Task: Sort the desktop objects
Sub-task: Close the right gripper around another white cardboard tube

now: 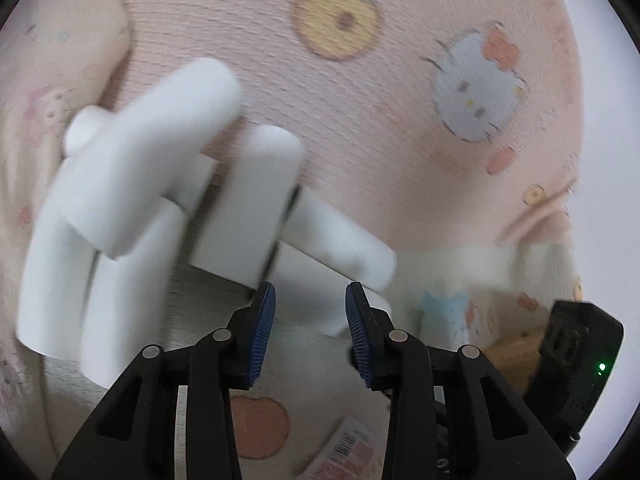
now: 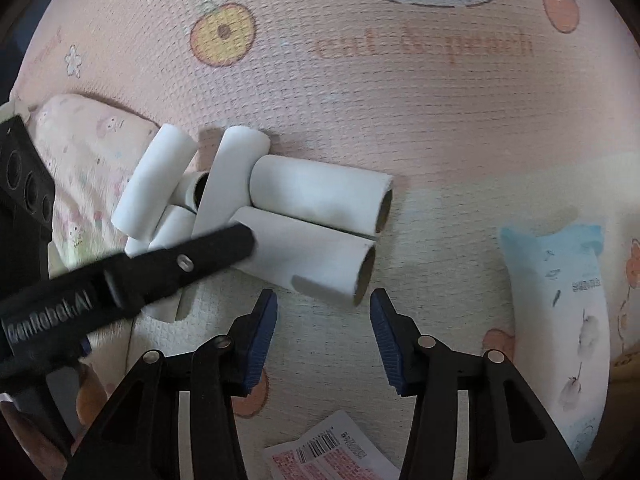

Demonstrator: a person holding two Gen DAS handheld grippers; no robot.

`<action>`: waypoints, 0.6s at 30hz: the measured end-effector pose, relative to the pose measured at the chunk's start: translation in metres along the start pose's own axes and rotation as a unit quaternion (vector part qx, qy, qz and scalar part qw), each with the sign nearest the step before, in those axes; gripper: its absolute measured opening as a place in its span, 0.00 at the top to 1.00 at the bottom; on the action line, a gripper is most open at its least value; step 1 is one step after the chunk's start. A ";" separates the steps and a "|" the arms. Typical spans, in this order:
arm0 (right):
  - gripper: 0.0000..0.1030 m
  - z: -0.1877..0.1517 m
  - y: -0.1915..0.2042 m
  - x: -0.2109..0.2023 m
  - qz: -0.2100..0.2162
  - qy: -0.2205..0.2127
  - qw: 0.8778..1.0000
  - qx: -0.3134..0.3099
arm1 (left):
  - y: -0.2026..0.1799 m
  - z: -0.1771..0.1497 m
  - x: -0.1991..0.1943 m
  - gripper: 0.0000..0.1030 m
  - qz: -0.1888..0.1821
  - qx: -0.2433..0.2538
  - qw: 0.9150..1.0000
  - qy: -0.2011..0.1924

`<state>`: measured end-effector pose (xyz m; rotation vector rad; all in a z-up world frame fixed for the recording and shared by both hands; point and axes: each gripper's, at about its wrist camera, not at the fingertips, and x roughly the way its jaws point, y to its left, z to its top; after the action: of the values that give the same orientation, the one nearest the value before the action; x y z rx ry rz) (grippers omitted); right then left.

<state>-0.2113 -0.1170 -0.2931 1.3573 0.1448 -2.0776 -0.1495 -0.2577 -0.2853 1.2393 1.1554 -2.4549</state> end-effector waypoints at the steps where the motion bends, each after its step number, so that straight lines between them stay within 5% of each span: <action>1: 0.55 0.001 0.000 0.000 0.001 0.000 1.000 0.002 | 0.005 0.001 0.001 0.62 0.003 -0.010 1.000 0.002; 18: 0.55 -0.001 -0.011 0.005 0.026 0.003 1.000 0.008 | -0.003 -0.001 0.021 0.59 -0.023 0.000 0.999 0.035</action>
<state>-0.2180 -0.1101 -0.3008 1.3628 0.0937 -2.0360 -0.1636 -0.2509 -0.2993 1.3243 1.2146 -2.4628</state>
